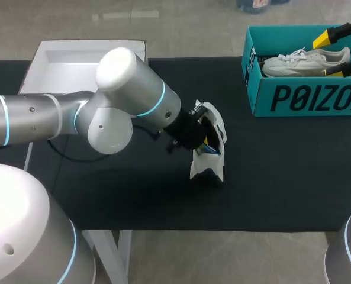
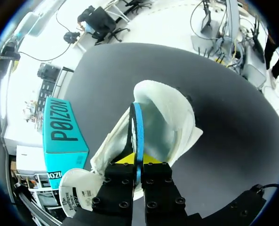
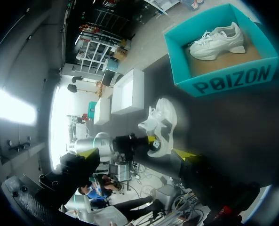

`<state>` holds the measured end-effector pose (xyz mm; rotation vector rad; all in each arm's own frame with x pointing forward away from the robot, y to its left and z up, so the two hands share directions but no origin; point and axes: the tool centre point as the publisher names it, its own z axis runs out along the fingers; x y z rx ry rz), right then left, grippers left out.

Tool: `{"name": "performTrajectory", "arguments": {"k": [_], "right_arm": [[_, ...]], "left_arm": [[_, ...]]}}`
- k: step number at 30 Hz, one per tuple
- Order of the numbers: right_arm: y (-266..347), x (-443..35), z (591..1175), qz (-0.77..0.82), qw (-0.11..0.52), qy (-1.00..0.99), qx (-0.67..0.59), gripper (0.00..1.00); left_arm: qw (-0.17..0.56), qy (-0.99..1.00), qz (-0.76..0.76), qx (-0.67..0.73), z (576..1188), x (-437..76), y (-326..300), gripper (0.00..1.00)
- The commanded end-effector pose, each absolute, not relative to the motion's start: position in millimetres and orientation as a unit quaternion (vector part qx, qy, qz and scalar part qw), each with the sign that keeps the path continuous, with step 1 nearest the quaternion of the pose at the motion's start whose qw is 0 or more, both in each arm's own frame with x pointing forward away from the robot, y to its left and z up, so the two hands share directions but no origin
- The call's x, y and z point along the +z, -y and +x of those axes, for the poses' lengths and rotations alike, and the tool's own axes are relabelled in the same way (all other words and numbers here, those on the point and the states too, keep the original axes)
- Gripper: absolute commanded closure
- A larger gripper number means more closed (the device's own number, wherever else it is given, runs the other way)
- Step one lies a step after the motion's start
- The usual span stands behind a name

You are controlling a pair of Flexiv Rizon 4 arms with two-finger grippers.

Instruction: Take the shoe out of the shoebox, open the shoe tongue, remove and reinsert the insole, then place the shoe into the shoebox

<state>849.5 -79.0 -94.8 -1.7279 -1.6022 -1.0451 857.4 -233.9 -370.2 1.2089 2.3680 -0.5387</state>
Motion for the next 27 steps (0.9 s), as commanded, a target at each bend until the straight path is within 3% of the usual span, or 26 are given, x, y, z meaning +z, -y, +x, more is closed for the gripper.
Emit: {"name": "performTrajectory", "arguments": {"k": [1,9,10,14,16,18,19,22,23,24,27], "right_arm": [[78.7,-94.9,850.1,-0.645,0.278,0.597,-0.388,0.0],[78.7,-94.9,850.1,-0.645,0.278,0.597,-0.388,0.0],[78.7,-94.9,850.1,-0.645,0.278,0.597,-0.388,0.0],[78.7,-94.9,850.1,-0.645,0.278,0.597,-0.388,0.0],[78.7,-94.9,850.1,-0.645,0.278,0.597,-0.388,0.0],[78.7,-94.9,850.1,-0.645,0.278,0.597,-0.388,0.0],[78.7,-94.9,850.1,-0.645,0.278,0.597,-0.388,0.0],[78.7,-94.9,850.1,-0.645,0.278,0.597,-0.388,0.0],[78.7,-94.9,850.1,-0.645,0.278,0.597,-0.388,0.0],[78.7,-94.9,850.1,-0.645,0.278,0.597,-0.388,0.0],[78.7,-94.9,850.1,-0.645,0.278,0.597,-0.388,0.0]], "left_arm": [[0.216,-0.857,0.429,-0.188,865.7,-379.1,244.4,1.0],[0.209,-0.86,0.423,-0.195,862.9,-373.0,240.2,1.0],[0.207,-0.859,0.425,-0.198,859.4,-370.5,239.6,0.64],[0.206,-0.855,0.432,-0.201,848.1,-363.4,236.0,0.08],[0.207,-0.852,0.435,-0.206,844.2,-359.8,233.3,0.16],[0.208,-0.85,0.435,-0.21,841.6,-356.1,230.9,0.5],[0.209,-0.85,0.436,-0.211,841.0,-354.7,230.3,0.55],[0.212,-0.847,0.438,-0.215,837.2,-349.6,228.9,0.8],[0.213,-0.845,0.439,-0.216,836.7,-349.1,228.8,0.94],[0.214,-0.845,0.44,-0.216,836.2,-348.9,229.0,1.0],[0.207,-0.846,0.441,-0.219,837.7,-353.9,231.7,1.0]]}}
